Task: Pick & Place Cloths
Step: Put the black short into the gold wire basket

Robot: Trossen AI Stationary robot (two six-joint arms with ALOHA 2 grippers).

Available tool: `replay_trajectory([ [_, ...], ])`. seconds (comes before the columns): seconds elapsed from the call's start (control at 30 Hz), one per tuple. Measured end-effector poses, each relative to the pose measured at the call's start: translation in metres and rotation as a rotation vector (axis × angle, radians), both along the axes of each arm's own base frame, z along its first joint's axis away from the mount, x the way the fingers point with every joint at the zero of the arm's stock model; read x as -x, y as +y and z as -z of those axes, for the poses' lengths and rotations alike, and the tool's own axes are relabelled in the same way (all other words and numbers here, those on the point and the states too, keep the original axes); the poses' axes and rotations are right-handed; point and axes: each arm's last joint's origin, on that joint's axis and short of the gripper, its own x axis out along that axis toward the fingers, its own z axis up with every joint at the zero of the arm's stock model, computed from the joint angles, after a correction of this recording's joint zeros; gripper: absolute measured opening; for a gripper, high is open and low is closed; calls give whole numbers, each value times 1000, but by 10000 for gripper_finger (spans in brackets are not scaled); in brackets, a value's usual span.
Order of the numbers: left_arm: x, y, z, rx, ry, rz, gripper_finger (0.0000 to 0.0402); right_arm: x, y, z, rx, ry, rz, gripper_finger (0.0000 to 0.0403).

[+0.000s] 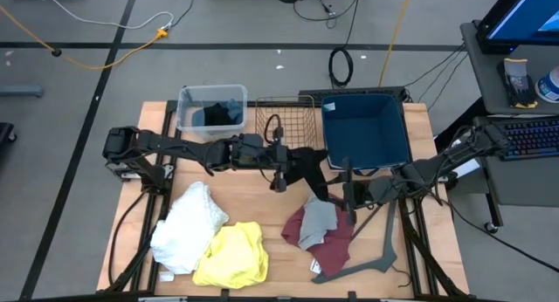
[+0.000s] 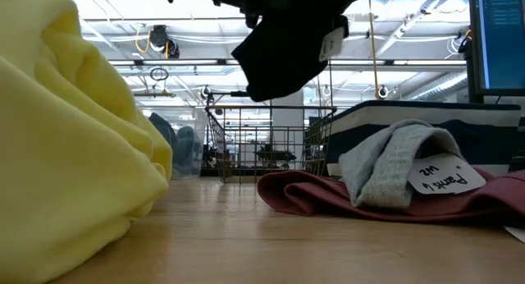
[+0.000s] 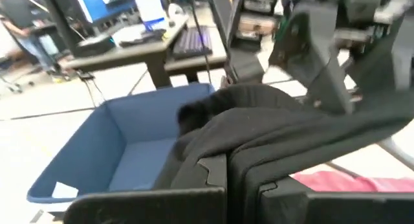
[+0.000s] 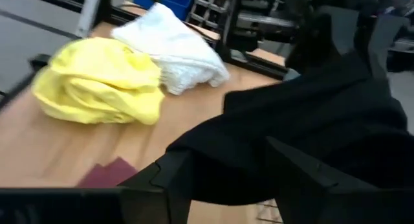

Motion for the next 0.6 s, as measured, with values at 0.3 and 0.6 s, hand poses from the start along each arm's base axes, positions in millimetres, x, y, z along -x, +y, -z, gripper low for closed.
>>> replay_trajectory([
  [0.3,10,4,-13,-30,-4,-109,0,1,-4,0,184,-9,104,193],
  [0.6,14,7,-17,-119,6,-237,0,1,-6,0,238,-6,134,193],
])
